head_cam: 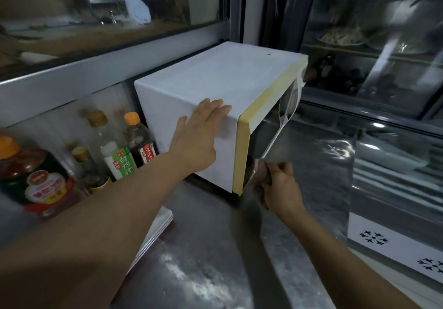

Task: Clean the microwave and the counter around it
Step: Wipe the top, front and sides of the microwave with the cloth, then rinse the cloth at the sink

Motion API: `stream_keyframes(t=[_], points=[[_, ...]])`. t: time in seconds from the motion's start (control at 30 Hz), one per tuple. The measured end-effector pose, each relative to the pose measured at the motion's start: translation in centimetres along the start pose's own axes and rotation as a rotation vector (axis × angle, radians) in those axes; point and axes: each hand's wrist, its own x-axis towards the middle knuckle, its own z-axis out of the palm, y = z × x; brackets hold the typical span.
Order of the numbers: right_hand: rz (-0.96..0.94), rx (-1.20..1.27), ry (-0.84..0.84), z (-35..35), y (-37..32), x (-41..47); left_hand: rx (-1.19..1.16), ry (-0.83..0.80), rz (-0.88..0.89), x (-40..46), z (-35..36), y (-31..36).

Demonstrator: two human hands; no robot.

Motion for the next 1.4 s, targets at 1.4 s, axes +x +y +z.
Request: stream_keyframes(t=[1.4], points=[[0.201, 0.653, 0.127, -25.6, -2.6, -31.3, -0.774, -0.265, -0.016, -21.2, -15.4, 25.2]])
